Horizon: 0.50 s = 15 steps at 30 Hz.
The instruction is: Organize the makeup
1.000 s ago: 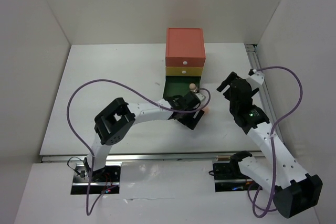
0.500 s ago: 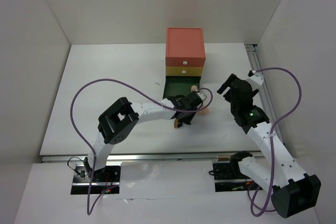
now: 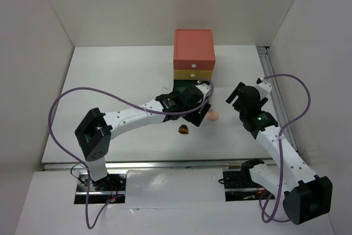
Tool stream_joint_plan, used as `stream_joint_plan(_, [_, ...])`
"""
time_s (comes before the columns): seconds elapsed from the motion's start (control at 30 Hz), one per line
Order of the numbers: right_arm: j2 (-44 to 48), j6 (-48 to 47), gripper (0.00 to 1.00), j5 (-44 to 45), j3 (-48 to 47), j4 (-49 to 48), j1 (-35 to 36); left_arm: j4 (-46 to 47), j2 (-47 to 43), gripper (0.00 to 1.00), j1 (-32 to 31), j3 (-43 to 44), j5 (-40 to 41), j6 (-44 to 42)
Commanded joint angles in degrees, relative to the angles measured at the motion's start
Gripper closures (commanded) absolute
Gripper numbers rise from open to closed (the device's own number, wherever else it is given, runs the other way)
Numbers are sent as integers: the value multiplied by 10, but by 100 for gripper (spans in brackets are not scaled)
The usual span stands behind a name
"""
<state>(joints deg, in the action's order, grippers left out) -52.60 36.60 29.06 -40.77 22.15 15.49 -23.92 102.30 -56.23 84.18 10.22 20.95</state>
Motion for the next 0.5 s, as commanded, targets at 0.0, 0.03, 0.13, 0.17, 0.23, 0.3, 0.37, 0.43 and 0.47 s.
stream_joint_plan(0.0, [13, 8, 14, 0, 5, -1, -4, -25, 5, 14, 20, -42, -10, 11])
stream_joint_plan(0.03, [13, 8, 14, 0, 5, -1, -4, -25, 0, 14, 28, -62, -16, 11])
stream_joint_plan(0.13, [13, 8, 14, 0, 5, 4, -4, -19, -6, 10, 33, -93, -16, 27])
stream_joint_plan(0.17, [13, 2, 14, 0, 5, 4, -4, -12, -6, 10, 33, -105, -16, 33])
stream_joint_plan(0.23, [13, 2, 14, 0, 5, 4, -9, 5, 0, 10, 33, -117, -16, 33])
stream_joint_plan(0.3, [13, 2, 14, -10, 5, -1, -9, 11, 18, 10, 33, -117, -21, 33])
stream_joint_plan(0.37, [7, 2, 14, -10, 5, -1, -9, 11, 34, 10, 38, -103, -21, 33])
stream_joint_plan(0.43, [7, 2, 14, -10, 5, -1, -9, 16, 56, 10, 38, -97, -29, 33])
stream_joint_plan(0.47, [7, 2, 14, -10, 10, -1, -9, 16, 62, 10, 38, -97, -41, 33])
